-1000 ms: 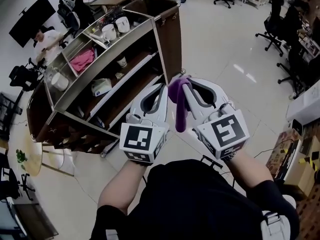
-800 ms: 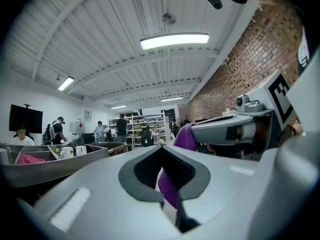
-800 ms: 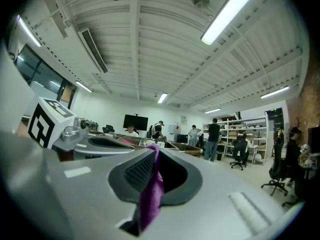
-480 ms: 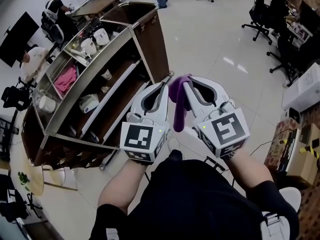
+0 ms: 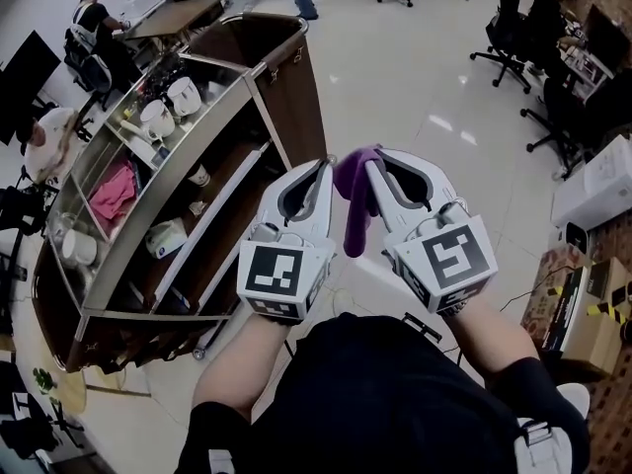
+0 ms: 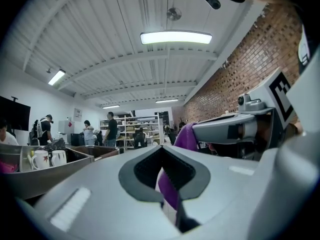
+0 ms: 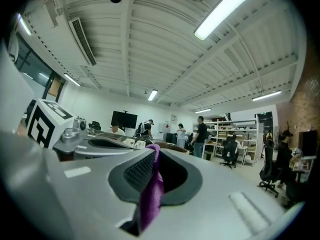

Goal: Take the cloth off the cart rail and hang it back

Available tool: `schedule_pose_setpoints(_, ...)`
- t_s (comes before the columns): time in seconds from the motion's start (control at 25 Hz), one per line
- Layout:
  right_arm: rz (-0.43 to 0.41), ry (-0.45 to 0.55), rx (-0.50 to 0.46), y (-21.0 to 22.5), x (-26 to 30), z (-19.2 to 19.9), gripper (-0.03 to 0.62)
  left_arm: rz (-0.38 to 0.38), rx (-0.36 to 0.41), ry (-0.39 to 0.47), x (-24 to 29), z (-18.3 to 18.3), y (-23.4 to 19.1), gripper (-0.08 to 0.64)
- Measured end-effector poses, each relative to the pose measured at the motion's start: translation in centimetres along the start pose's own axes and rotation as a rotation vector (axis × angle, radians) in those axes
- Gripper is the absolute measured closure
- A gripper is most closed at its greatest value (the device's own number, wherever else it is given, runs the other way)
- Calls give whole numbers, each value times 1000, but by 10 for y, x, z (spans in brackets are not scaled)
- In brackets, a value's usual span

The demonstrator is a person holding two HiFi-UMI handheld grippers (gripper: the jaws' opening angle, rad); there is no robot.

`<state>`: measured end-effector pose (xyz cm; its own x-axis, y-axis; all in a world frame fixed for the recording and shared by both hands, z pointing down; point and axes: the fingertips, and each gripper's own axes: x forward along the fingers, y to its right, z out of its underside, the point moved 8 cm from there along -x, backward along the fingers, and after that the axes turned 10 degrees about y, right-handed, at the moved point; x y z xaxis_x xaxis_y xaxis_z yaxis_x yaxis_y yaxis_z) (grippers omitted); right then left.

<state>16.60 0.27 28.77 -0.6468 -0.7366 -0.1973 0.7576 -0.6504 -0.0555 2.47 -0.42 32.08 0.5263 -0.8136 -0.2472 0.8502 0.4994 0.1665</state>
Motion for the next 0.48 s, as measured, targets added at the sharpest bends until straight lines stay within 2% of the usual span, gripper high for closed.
schedule_pose_setpoints(0.04, 3, -1, 0, 5, 10, 1, 578, 1, -2, -1, 7, 2, -8, 561)
schedule_pose_setpoints(0.16, -6, 84, -45, 19, 39, 3, 578, 10, -5, 3, 25, 7, -28, 561)
schedule_pose_setpoints(0.48, 36, 58, -57, 31, 107, 14, 578, 28, -12, 19, 54, 26, -88, 561)
